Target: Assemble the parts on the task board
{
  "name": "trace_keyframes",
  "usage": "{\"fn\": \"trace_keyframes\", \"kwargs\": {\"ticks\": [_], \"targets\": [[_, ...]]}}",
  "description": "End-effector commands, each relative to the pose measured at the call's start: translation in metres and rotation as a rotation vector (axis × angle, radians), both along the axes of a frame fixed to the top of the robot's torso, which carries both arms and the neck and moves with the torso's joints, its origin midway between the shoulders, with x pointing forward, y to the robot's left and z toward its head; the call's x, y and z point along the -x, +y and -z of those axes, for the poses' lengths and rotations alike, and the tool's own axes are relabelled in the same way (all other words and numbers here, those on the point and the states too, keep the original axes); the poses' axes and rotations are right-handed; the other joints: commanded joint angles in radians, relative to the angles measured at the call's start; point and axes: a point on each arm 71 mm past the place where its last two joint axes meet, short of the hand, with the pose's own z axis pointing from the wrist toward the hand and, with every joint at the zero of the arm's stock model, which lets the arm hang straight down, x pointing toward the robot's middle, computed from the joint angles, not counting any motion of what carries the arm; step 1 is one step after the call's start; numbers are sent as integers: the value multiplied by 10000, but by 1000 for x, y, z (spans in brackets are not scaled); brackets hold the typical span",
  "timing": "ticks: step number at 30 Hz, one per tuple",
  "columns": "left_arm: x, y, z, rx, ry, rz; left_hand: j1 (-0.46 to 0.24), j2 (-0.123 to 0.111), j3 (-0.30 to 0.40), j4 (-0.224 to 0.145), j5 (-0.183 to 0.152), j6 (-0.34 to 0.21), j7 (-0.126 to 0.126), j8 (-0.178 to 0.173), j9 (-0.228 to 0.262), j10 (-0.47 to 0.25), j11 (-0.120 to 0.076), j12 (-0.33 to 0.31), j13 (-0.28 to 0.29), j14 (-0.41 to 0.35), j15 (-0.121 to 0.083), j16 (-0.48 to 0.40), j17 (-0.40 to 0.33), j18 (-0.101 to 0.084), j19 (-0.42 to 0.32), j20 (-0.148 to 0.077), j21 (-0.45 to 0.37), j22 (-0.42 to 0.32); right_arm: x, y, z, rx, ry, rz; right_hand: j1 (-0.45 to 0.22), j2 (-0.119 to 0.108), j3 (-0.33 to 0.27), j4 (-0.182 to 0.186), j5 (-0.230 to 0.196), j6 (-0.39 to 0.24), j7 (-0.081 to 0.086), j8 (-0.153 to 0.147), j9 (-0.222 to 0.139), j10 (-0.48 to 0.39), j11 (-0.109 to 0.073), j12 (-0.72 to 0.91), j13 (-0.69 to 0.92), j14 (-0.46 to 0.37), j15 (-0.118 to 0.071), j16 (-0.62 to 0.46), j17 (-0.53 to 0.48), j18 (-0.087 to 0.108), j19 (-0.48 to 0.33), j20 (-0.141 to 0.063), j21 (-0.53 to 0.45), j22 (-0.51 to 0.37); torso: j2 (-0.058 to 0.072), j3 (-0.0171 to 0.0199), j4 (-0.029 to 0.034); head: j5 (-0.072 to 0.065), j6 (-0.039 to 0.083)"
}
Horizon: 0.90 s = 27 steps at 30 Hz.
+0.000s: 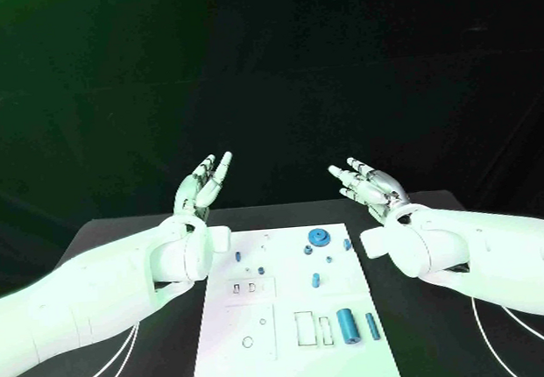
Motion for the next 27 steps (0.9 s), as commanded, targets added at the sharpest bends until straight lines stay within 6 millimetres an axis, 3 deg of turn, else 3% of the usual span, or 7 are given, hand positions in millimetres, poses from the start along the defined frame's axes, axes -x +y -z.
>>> {"fn": "trace_keyframes", "kwargs": {"ticks": [1,10,12,14,16,20,27], "targets": [[0,-6,-4,258,-374,745,96,3,-16,38,31,57,643,50,10,-6,81,46,11,7,58,36,17,72,6,52,46,8,0,9,0,-120,434,-1647,696,12,269,-265,76,423,1793,147,129,478,114,128,88,478,84,184,112,225,109,171,124,44,2,-2,-6,1,-1],[0,8,-3,130,-393,691,352,19,-65,39,59,378,933,120,67,369,397,107,66,265,154,92,74,114,23,70,88,27,-10,-6,-10,1957,-1570,-1724,2054,-229,487,-1172,67,1970,1771,646,583,2476,-11,433,265,2472,-135,744,487,440,1210,131,610,289,25,3,-23,80,-241],[1,12,-4,106,-468,710,876,-76,-32,14,53,849,1157,232,145,974,641,205,137,1178,526,341,255,191,650,87,323,154,-12,-9,-12,2451,-1892,-1774,2640,-436,635,-1708,70,3291,1738,1107,932,4302,-154,764,396,4177,-354,1263,786,656,2094,122,980,456,69,3,-11,49,-279],[1,15,-5,95,-541,742,2731,-956,239,-165,62,2011,1053,545,344,1802,539,280,208,2468,994,733,493,145,2230,87,930,439,-13,-10,-14,2889,-2152,-1847,3517,-743,1073,-2635,44,5107,1566,1762,1377,6959,-421,1239,536,6452,-688,1931,1142,1030,4167,103,1794,798,106,-10,6,17,-298],[3,19,-7,90,-604,760,3593,-1149,342,-66,41,3222,1111,913,567,3624,665,628,389,4401,637,1457,870,495,4409,39,1773,788,-15,-12,-16,3389,-2428,-1934,3594,-853,1202,-2889,-35,5948,1438,2019,1543,7662,-562,1227,509,7159,-843,2068,1200,1178,5319,92,2151,907,146,-19,19,10,-315],[5,23,-11,98,-698,728,4318,-1116,295,-98,47,5945,1193,1812,1094,7564,837,1458,613,6949,174,2243,1330,1003,5507,37,2147,785,-15,-13,-21,4276,-2870,-2116,3453,-990,1465,-3137,10,7346,1285,2317,1728,8560,-779,1007,486,8253,-1137,2219,1229,1384,6335,-10,2403,875,242,-61,76,-46,-325],[13,26,-19,261,-793,911,4771,-1033,331,-39,85,7210,1007,2294,1291,9121,404,1467,581,8404,-295,2749,1811,1244,6402,-49,2448,756,-16,-13,-29,5872,-3500,-2484,3302,-1070,1673,-3220,130,7965,1127,2274,1653,9407,-986,694,482,9317,-1450,2290,1214,1368,7249,-355,2836,979,456,-114,199,-141,-339]]}}
